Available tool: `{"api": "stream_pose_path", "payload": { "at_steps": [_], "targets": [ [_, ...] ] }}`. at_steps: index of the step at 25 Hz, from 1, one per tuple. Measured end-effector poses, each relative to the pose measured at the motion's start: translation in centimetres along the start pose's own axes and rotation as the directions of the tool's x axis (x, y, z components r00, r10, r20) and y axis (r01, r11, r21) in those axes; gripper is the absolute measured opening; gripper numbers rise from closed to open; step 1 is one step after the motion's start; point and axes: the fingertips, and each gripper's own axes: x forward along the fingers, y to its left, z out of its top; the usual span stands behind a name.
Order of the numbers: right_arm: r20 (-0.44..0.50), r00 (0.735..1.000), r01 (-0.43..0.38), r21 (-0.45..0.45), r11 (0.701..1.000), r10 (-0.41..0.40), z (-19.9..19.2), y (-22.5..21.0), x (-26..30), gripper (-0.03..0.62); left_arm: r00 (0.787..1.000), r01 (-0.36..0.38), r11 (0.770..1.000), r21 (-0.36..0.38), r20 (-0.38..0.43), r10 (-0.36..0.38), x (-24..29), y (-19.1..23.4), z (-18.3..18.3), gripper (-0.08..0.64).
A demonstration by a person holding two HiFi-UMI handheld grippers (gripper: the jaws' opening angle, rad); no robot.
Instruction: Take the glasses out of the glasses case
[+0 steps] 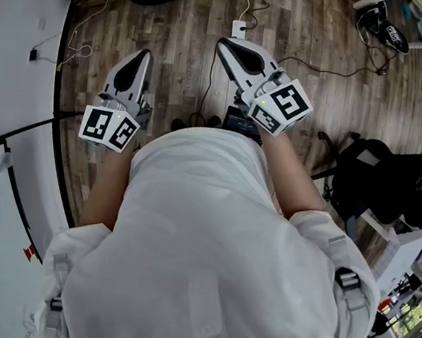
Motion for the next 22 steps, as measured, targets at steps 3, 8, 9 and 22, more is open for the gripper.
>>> {"api": "stream_pose_path", "payload": {
  "at_steps": [3, 8, 9, 22],
  "targets": [
    [-0.02, 1.0, -0.004, -0.005, 1.0, 0.003, -0.3, 1.2, 0.1, 0.023, 1.0, -0.001, 1.0, -0.014, 0.021, 0.001, -1.1, 0.4, 0.7, 0.014],
    [-0.033, 0.999, -0.01, -0.014, 1.0, 0.009, -0.7, 2.3, -0.4, 0.025, 0.999, -0.028, 0.999, -0.043, 0.03, 0.029, -2.5, 1.0, 0.3, 0.014],
    [-0.036, 0.999, -0.013, -0.015, 1.0, 0.012, -0.8, 2.4, -0.7, 0.025, 0.999, -0.027, 0.999, -0.044, 0.031, 0.029, -2.6, 0.8, 0.1, 0.014],
    [0.017, 0.999, 0.04, 0.06, 0.997, -0.042, -1.8, -1.4, -6.6, 0.028, 0.998, -0.059, 0.997, 0.044, -0.027, 0.061, -3.0, -2.2, 0.1, 0.014]
  ]
}}
